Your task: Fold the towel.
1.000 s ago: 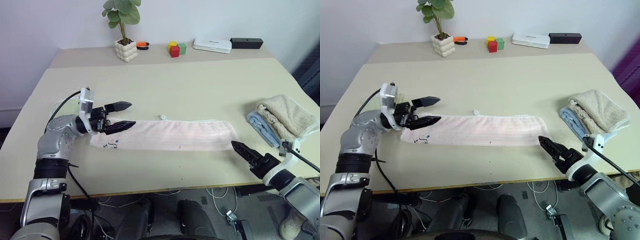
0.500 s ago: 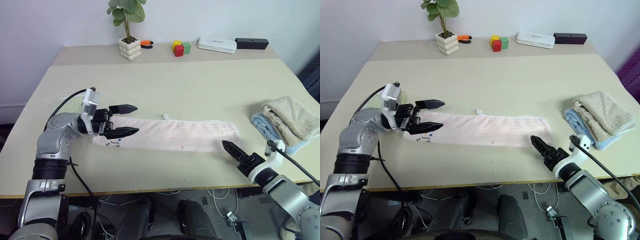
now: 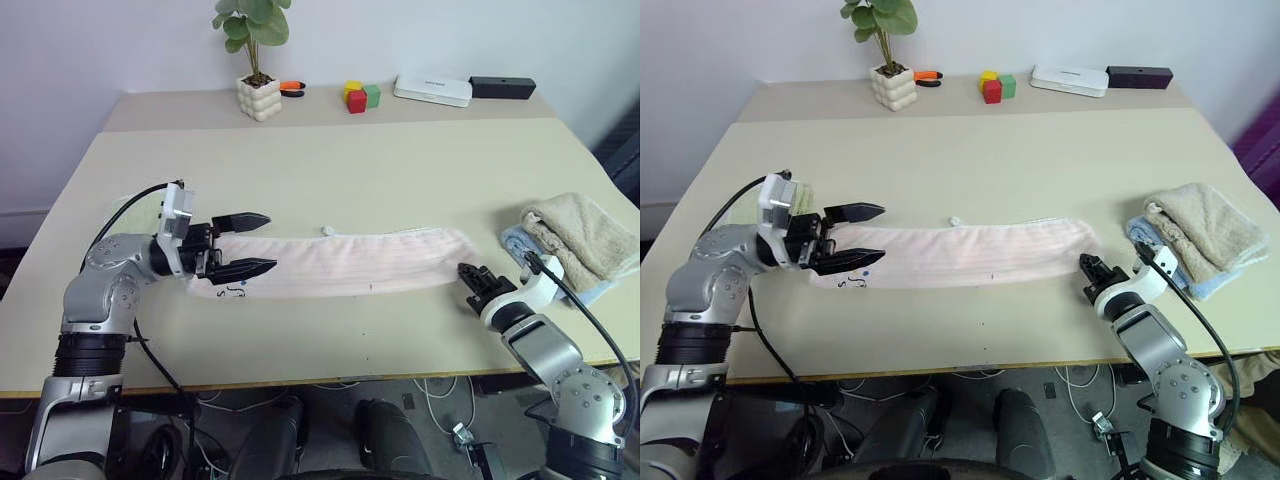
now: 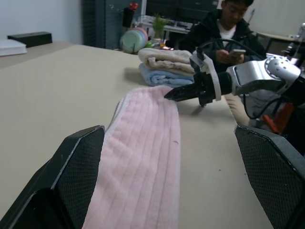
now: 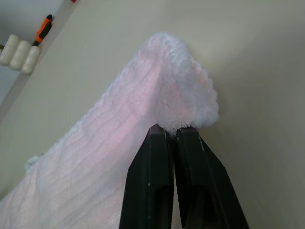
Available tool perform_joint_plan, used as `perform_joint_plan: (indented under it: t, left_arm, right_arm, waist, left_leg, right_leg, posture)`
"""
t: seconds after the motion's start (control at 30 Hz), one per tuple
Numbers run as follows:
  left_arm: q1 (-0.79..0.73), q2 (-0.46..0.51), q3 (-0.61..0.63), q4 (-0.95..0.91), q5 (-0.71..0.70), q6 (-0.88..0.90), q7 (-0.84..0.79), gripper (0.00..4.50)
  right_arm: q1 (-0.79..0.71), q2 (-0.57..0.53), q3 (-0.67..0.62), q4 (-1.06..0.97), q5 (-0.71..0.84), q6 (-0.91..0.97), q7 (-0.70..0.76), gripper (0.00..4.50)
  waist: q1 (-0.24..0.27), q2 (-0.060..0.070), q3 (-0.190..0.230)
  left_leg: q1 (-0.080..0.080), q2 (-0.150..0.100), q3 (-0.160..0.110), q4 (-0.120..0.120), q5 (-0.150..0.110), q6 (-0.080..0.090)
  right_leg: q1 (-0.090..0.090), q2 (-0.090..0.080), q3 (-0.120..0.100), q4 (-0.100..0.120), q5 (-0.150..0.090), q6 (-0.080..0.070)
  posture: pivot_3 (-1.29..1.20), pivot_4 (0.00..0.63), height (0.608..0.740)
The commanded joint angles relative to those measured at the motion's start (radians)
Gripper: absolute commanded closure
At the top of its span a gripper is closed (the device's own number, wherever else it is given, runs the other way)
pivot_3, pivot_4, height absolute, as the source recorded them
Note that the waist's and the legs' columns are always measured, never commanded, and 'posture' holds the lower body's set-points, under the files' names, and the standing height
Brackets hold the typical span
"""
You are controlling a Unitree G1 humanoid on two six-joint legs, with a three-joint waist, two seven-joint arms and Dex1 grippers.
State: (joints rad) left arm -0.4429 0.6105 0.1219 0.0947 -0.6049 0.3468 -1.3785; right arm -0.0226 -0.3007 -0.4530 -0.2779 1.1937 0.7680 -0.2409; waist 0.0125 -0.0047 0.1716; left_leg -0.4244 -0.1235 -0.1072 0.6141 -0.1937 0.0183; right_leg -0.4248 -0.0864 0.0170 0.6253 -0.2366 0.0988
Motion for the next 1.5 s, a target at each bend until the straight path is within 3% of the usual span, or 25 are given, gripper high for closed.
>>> perform_joint_plan:
  t: [0.03, 0.23, 0.37, 0.6, 1.0, 1.23, 1.33, 1.5]
  left_arm:
    - [-0.011, 0.009, 0.022, -0.018, -0.019, -0.01, 0.002, 0.0]
    - [-0.029, 0.004, 0.017, 0.026, -0.005, -0.035, -0.006, 0.0]
    - [-0.045, 0.005, 0.017, 0.06, 0.001, -0.05, -0.019, 0.0]
    - [-0.055, 0.023, 0.03, 0.089, 0.006, -0.071, -0.029, 0.0]
    - [-0.006, 0.036, 0.048, 0.017, -0.015, -0.051, 0.007, 0.0]
    - [0.033, 0.054, 0.067, -0.018, -0.023, -0.041, 0.025, 0.0]
    - [0.043, 0.055, 0.071, -0.026, -0.026, -0.041, 0.032, 0.0]
    - [0.041, 0.048, 0.066, -0.024, -0.028, -0.04, 0.035, 0.0]
  right_arm:
    - [-0.004, -0.02, -0.021, -0.007, -0.052, -0.024, -0.021, 4.49]
    - [0.032, -0.152, 0.037, -0.124, -0.232, -0.076, 0.146, 4.49]
    - [0.041, -0.314, 0.177, -0.244, -0.46, -0.174, 0.339, 4.49]
    - [-0.014, -0.449, 0.417, -0.369, -0.664, -0.306, 0.628, 4.49]
    - [-0.161, -0.339, 0.691, -0.214, -0.829, -0.283, 0.769, 4.49]
    - [-0.185, -0.285, 0.748, -0.162, -0.86, -0.232, 0.82, 4.49]
    - [-0.19, -0.269, 0.747, -0.163, -0.879, -0.216, 0.821, 3.7]
    - [-0.188, -0.274, 0.695, -0.199, -0.837, -0.227, 0.876, 1.19]
  waist:
    - [0.0, 0.0, 0.0]
    - [-0.001, 0.002, 0.001]
    - [-0.005, 0.003, 0.002]
    - [-0.003, 0.002, 0.004]
    - [-0.001, 0.0, 0.005]
    - [-0.001, 0.0, 0.005]
    - [-0.001, 0.0, 0.005]
    - [0.0, 0.0, 0.005]
  left_leg:
    - [0.0, 0.0, 0.0, 0.0, 0.0, 0.0]
    - [-0.001, 0.0, 0.0, -0.001, 0.001, 0.002]
    - [-0.001, 0.0, 0.0, -0.001, 0.001, 0.002]
    - [-0.001, 0.0, 0.0, -0.001, 0.001, 0.002]
    - [-0.002, 0.0, 0.0, 0.0, 0.0, 0.0]
    - [-0.001, 0.0, 0.0, 0.0, 0.0, 0.0]
    - [-0.001, 0.0, 0.0, 0.0, 0.0, 0.0]
    - [-0.001, 0.0, 0.0, 0.0, 0.0, -0.001]
  right_leg:
    - [0.0, 0.0, 0.0, 0.0, 0.0, 0.0]
    - [-0.001, 0.0, 0.0, 0.0, 0.0, 0.0]
    - [-0.002, 0.0, 0.0, 0.002, 0.0, 0.0]
    - [-0.002, 0.0, -0.001, 0.001, 0.0, 0.001]
    - [-0.002, -0.001, -0.001, 0.001, 0.0, 0.001]
    - [-0.002, 0.0, -0.001, 0.001, 0.0, 0.001]
    - [-0.002, 0.0, -0.001, 0.001, 0.0, 0.001]
    - [-0.002, 0.0, -0.001, 0.002, 0.0, 0.001]
  posture:
    - [0.0, 0.15, 0.74]
    - [0.0, 0.15, 0.74]
    - [0.0, 0.15, 0.74]
    - [0.0, 0.15, 0.74]
    - [0.0, 0.15, 0.74]
    - [0.0, 0.15, 0.74]
    - [0.0, 0.15, 0.74]
    - [0.0, 0.15, 0.74]
